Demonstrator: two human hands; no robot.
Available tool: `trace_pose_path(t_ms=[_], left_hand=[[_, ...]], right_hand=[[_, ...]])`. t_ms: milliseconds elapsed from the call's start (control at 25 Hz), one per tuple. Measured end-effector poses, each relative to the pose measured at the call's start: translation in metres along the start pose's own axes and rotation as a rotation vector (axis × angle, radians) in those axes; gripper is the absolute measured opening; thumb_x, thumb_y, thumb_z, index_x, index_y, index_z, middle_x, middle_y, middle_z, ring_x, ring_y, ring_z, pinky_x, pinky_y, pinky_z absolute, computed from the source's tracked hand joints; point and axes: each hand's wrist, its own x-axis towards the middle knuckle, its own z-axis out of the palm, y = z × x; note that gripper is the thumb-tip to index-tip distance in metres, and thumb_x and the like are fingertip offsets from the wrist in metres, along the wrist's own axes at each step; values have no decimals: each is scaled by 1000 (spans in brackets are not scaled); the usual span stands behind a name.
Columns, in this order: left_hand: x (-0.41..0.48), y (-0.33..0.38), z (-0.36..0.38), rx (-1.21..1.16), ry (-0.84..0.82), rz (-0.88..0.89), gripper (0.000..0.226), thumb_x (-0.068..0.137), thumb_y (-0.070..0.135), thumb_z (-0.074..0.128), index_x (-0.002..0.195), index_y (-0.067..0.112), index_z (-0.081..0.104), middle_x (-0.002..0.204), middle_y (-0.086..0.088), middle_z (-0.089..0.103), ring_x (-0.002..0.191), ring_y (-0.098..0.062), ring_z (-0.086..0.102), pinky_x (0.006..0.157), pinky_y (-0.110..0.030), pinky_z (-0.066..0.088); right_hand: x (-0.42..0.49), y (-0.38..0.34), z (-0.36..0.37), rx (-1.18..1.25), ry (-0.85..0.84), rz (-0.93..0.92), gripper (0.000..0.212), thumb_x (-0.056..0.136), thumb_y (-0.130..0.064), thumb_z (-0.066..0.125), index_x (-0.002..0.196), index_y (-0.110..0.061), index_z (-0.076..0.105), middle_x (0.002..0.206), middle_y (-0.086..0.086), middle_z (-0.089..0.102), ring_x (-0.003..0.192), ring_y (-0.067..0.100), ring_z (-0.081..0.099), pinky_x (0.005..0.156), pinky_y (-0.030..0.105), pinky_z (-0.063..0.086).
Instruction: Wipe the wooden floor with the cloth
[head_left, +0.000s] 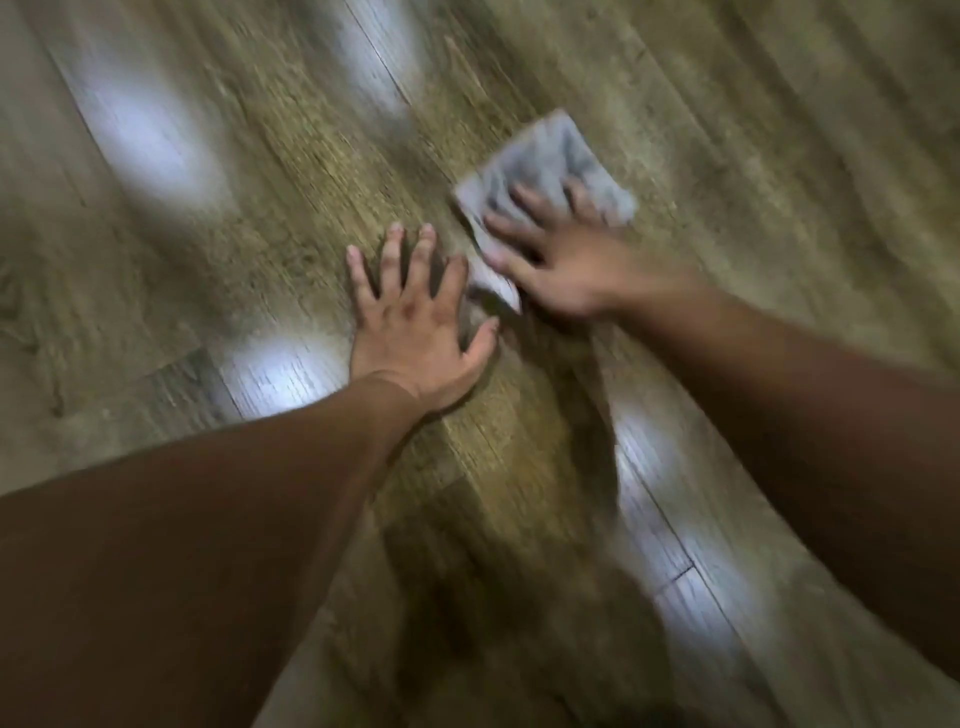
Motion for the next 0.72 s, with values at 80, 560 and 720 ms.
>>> trace_pose_path(t_ms=[80,560,720], left_hand=[[0,1,3,-7,16,10,76,90,64,38,152,19,34,165,-14,17,153,-36,4,120,-63,-3],[1,-3,9,-2,105,25,78,86,63,36,144,11,40,159,-23,26,150,-42,15,119,-67,4],[2,-1,9,20,91,51,75,90,60,35,144,8,38,160,-23,25,150,-43,15,120,-64,6]], right_hand=[[36,-9,-9,-24,3,-23,62,93,-74,15,151,-53,11,165,-13,-6,151,34,-14,117,60,-9],[-468,122,169,-167,-25,180,58,99,-64,14,153,-43,25,139,9,59,146,29,31,112,44,32],[-356,116,137,-115,101,-96,57,100,-61,13,155,-44,10,159,7,31,149,44,10,115,63,19]])
